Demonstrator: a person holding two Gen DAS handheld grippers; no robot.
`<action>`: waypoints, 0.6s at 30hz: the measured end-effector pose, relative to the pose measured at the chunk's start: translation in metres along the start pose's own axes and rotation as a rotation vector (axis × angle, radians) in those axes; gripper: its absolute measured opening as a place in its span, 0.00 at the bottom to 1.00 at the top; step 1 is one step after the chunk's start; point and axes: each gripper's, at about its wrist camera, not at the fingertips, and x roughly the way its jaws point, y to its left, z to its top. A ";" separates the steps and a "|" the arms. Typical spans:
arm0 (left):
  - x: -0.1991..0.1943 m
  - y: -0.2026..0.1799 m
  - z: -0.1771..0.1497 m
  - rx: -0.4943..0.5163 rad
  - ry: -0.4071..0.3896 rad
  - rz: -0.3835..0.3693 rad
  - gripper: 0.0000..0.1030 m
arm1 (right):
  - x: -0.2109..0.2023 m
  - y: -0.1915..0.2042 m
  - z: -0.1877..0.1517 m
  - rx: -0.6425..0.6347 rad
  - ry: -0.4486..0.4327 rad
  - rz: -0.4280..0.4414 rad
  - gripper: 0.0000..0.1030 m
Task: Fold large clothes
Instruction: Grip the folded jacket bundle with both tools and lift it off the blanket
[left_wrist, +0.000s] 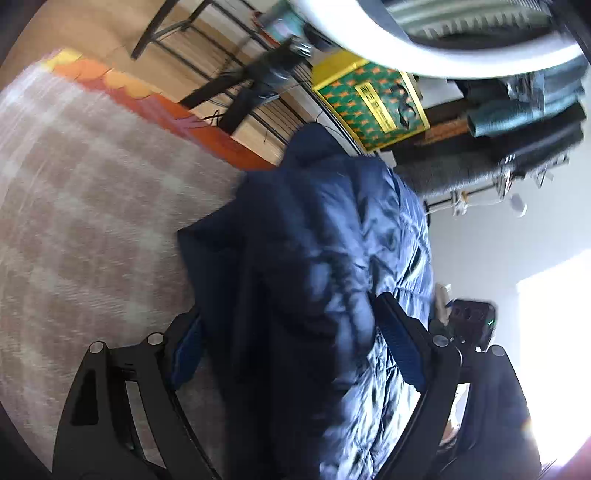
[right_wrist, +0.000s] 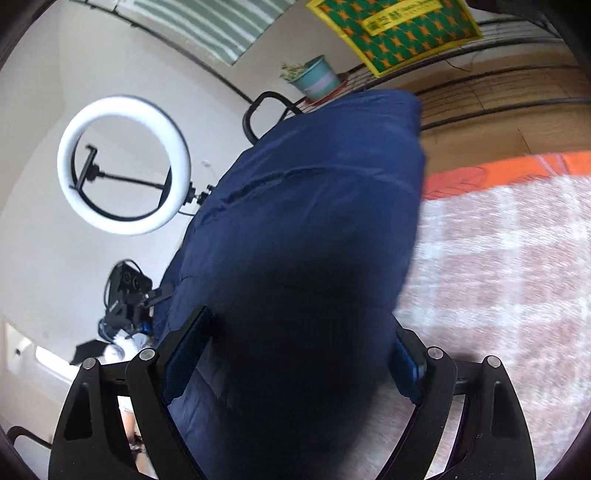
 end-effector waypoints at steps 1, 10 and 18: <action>0.002 -0.003 -0.002 0.020 0.001 0.009 0.84 | 0.003 0.002 0.000 -0.012 -0.003 -0.009 0.80; 0.006 -0.028 -0.013 0.089 -0.042 0.109 0.34 | -0.004 -0.004 -0.001 0.034 -0.045 0.002 0.34; -0.007 -0.062 -0.027 0.124 -0.098 0.177 0.20 | -0.022 0.041 0.001 -0.086 -0.067 -0.106 0.20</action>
